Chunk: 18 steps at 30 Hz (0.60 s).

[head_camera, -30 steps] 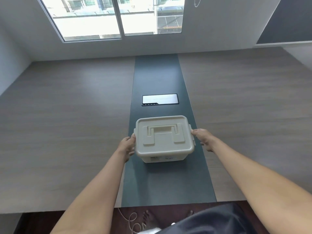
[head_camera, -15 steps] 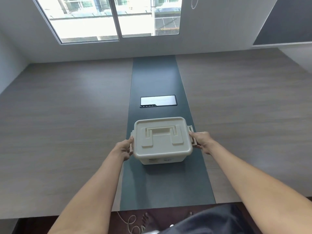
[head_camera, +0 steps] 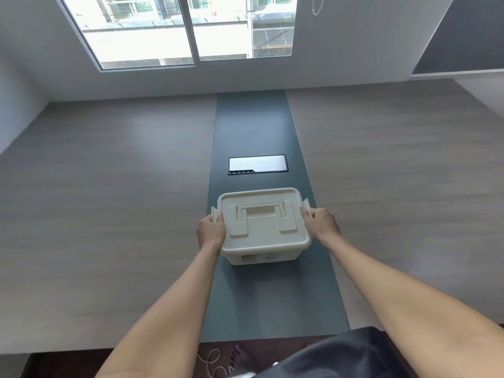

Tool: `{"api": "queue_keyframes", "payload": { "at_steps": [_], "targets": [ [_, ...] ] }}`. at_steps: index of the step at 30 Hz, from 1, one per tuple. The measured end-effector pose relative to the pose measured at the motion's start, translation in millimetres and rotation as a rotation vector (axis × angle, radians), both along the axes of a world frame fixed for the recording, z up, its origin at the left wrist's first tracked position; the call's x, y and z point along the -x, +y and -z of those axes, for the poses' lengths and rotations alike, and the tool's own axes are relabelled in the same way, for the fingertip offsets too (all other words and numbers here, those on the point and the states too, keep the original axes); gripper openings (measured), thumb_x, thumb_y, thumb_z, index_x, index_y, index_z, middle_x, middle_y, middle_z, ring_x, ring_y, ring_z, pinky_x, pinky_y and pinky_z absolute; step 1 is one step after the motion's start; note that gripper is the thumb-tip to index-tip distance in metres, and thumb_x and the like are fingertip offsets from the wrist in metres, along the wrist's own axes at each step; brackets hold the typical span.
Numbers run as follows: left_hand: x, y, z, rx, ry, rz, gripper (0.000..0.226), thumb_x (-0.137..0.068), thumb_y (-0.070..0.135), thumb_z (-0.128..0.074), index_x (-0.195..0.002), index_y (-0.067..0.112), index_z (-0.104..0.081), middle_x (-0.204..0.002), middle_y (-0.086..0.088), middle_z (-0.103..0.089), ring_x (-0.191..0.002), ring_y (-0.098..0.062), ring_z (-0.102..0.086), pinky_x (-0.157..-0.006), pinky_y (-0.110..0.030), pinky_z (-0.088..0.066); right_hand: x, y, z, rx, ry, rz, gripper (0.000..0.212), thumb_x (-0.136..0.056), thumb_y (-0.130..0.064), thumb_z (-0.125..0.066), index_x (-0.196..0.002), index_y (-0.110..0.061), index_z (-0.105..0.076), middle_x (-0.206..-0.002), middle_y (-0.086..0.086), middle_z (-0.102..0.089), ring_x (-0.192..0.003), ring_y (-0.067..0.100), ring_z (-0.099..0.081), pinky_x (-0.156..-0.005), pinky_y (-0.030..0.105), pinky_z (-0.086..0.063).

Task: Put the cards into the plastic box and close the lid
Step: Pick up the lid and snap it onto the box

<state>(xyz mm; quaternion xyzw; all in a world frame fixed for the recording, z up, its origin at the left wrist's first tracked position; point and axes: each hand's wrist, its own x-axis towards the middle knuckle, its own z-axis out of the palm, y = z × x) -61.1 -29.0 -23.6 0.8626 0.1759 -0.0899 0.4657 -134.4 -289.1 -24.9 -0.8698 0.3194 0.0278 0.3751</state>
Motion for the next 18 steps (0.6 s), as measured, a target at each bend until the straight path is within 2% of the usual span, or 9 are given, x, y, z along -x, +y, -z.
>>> {"api": "queue_keyframes", "payload": {
  "at_steps": [2,3,5,8,12,14,16,18],
  "targets": [
    [2.9,-1.7,0.8,-0.03,-0.027,0.047,0.032,-0.095,0.028,-0.056,-0.081,0.0,-0.063,-0.082,-0.017,-0.068,-0.079,-0.034,-0.059,-0.068,-0.035,-0.042,0.9,0.6,3.6,0.052,-0.01,-0.041,0.049,-0.091,-0.054,-0.056,-0.086,-0.008,-0.072,-0.084,0.012,-0.073,-0.082,0.032,-0.066,-0.066,0.035,-0.049],
    [3.8,-3.1,1.6,-0.06,-0.045,0.07,0.03,-0.095,0.025,-0.056,-0.091,-0.003,-0.065,-0.092,-0.022,-0.07,-0.087,-0.038,-0.062,-0.072,-0.037,-0.046,0.9,0.2,3.9,0.072,-0.018,-0.062,0.048,-0.09,-0.054,-0.059,-0.095,-0.01,-0.076,-0.088,0.013,-0.075,-0.086,0.033,-0.068,-0.07,0.036,-0.052],
    [5.0,-6.6,-1.2,-0.111,-0.087,0.097,0.03,-0.097,0.02,-0.053,-0.102,-0.009,-0.062,-0.101,-0.029,-0.068,-0.098,-0.044,-0.063,-0.079,-0.041,-0.047,0.7,-1.3,2.9,0.106,-0.021,-0.108,0.045,-0.091,-0.051,-0.06,-0.098,-0.01,-0.076,-0.091,0.014,-0.076,-0.089,0.034,-0.07,-0.072,0.038,-0.054],
    [2.4,-10.1,-4.6,-0.135,-0.109,0.117,0.028,-0.099,0.016,-0.049,-0.101,-0.011,-0.058,-0.102,-0.032,-0.066,-0.099,-0.046,-0.061,-0.079,-0.043,-0.046,-4.7,1.8,3.2,0.182,-0.021,-0.134,0.044,-0.095,-0.046,-0.055,-0.098,-0.006,-0.072,-0.096,0.017,-0.075,-0.091,0.037,-0.069,-0.073,0.038,-0.053],
    [-7.5,-9.5,-5.0,-0.129,-0.074,0.151,0.028,-0.1,0.013,-0.044,-0.104,-0.011,-0.057,-0.107,-0.032,-0.065,-0.102,-0.046,-0.06,-0.08,-0.043,-0.045,-15.5,10.4,5.0,0.192,-0.017,-0.061,0.043,-0.1,-0.039,-0.049,-0.111,-0.001,-0.067,-0.112,0.023,-0.072,-0.103,0.041,-0.066,-0.079,0.039,-0.05],
    [-20.1,-8.8,-2.0,-0.129,-0.035,0.207,0.027,-0.099,0.01,-0.04,-0.111,-0.009,-0.055,-0.111,-0.03,-0.064,-0.106,-0.045,-0.059,-0.083,-0.042,-0.045,-21.4,12.7,4.4,0.179,0.016,-0.065,0.045,-0.103,-0.034,-0.043,-0.128,0.0,-0.058,-0.123,0.026,-0.067,-0.113,0.043,-0.062,-0.088,0.042,-0.05],
    [-36.1,-7.5,1.8,-0.108,0.022,0.258,0.038,-0.094,0.005,-0.037,-0.128,-0.008,-0.047,-0.122,-0.028,-0.061,-0.112,-0.043,-0.057,-0.091,-0.042,-0.046,-28.0,12.6,3.1,0.123,0.063,-0.071,0.054,-0.104,-0.029,-0.037,-0.15,0.0,-0.037,-0.139,0.028,-0.056,-0.127,0.043,-0.054,-0.101,0.044,-0.045],
    [-51.9,-6.0,4.5,-0.103,0.075,0.304,0.048,-0.091,0.002,-0.035,-0.138,-0.009,-0.038,-0.132,-0.029,-0.055,-0.12,-0.043,-0.054,-0.1,-0.042,-0.044,-37.9,10.5,0.4,0.069,0.097,-0.093,0.059,-0.104,-0.024,-0.032,-0.158,-0.003,-0.019,-0.149,0.027,-0.046,-0.136,0.042,-0.045,-0.107,0.042,-0.039]
  ]
}}
